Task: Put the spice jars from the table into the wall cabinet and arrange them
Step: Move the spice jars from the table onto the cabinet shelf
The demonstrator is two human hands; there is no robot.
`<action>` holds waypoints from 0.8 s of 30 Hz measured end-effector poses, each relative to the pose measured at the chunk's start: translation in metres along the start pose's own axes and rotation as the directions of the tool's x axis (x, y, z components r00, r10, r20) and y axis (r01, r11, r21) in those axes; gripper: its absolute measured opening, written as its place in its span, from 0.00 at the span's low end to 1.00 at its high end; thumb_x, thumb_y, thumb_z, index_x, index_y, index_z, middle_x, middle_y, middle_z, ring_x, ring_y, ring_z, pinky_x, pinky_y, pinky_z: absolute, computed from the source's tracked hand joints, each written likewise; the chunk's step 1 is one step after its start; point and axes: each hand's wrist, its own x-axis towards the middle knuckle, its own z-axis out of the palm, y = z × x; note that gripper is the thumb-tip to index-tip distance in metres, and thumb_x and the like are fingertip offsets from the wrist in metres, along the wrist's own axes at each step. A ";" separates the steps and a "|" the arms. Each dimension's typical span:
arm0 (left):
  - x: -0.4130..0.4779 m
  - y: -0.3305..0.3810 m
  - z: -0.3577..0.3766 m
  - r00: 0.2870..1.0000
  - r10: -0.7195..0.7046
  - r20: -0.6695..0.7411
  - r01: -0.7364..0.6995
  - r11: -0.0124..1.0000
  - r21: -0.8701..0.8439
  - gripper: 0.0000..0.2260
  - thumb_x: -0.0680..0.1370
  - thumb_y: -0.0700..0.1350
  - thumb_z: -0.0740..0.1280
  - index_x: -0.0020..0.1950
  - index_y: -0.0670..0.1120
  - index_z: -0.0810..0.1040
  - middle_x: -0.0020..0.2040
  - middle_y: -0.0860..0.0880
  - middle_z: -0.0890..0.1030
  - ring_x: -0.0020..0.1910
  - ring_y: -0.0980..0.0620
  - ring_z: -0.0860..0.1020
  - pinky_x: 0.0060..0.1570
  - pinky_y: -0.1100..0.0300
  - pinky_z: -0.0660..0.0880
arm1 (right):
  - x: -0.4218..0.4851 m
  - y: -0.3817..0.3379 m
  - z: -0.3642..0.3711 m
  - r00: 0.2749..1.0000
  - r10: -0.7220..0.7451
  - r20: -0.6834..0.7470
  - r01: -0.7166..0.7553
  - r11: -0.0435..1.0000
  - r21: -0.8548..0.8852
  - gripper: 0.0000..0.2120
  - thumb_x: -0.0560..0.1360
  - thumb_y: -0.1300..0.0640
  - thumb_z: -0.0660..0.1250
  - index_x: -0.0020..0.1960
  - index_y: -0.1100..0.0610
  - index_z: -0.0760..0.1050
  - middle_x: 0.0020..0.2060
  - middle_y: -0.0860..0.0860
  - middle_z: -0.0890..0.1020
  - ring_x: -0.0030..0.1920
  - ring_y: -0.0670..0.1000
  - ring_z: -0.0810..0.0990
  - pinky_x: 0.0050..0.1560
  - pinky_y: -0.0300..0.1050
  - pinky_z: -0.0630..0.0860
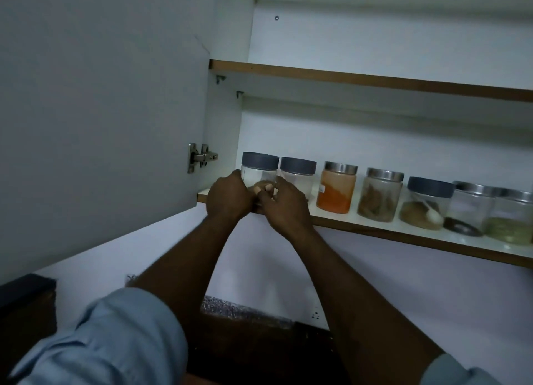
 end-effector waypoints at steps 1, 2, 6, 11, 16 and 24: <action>0.003 -0.001 0.002 1.000 -0.002 0.009 0.001 0.998 0.063 0.19 0.76 0.52 0.72 0.62 0.43 0.77 0.53 0.43 0.84 0.52 0.42 0.81 0.49 0.52 0.79 | -0.001 0.000 0.001 1.000 -0.022 -0.004 0.022 0.999 -0.028 0.19 0.80 0.44 0.64 0.65 0.53 0.77 0.60 0.52 0.82 0.59 0.54 0.80 0.55 0.43 0.71; 0.004 -0.001 0.004 1.000 -0.007 0.014 0.005 0.991 0.133 0.18 0.75 0.50 0.72 0.61 0.43 0.78 0.53 0.43 0.84 0.53 0.42 0.81 0.48 0.52 0.78 | -0.002 0.001 0.002 0.999 -0.050 0.002 0.050 0.997 -0.056 0.17 0.80 0.44 0.64 0.63 0.52 0.78 0.59 0.51 0.83 0.58 0.53 0.80 0.55 0.42 0.71; 0.003 0.007 0.011 0.999 -0.026 0.018 0.019 0.939 0.343 0.10 0.75 0.45 0.69 0.54 0.43 0.80 0.50 0.43 0.84 0.51 0.43 0.81 0.40 0.56 0.72 | -0.004 -0.002 0.002 0.994 -0.108 0.032 0.112 0.981 -0.161 0.15 0.82 0.51 0.61 0.61 0.55 0.80 0.56 0.52 0.84 0.55 0.52 0.81 0.56 0.45 0.76; -0.012 0.005 0.012 0.997 -0.076 0.010 0.072 0.978 0.194 0.11 0.78 0.46 0.68 0.56 0.41 0.78 0.52 0.42 0.83 0.51 0.42 0.81 0.41 0.55 0.72 | -0.012 -0.005 -0.006 0.992 -0.096 0.081 0.108 0.983 -0.148 0.12 0.81 0.53 0.62 0.58 0.57 0.80 0.55 0.54 0.84 0.54 0.53 0.81 0.49 0.41 0.69; -0.084 -0.005 0.015 0.973 0.074 -0.219 -0.107 0.984 -0.142 0.16 0.79 0.52 0.66 0.65 0.50 0.76 0.55 0.50 0.83 0.53 0.47 0.80 0.43 0.57 0.72 | -0.054 0.003 -0.021 0.978 -0.194 0.070 0.198 0.979 -0.047 0.18 0.79 0.50 0.65 0.65 0.56 0.78 0.60 0.52 0.82 0.61 0.52 0.78 0.61 0.47 0.75; -0.252 -0.057 0.075 0.951 0.200 0.237 -0.140 0.958 -0.249 0.21 0.77 0.55 0.62 0.68 0.51 0.75 0.49 0.49 0.85 0.46 0.48 0.83 0.42 0.58 0.72 | -0.228 0.081 0.005 0.969 0.054 0.242 -0.053 0.999 -0.012 0.09 0.76 0.53 0.68 0.56 0.53 0.80 0.53 0.46 0.82 0.54 0.49 0.79 0.52 0.42 0.74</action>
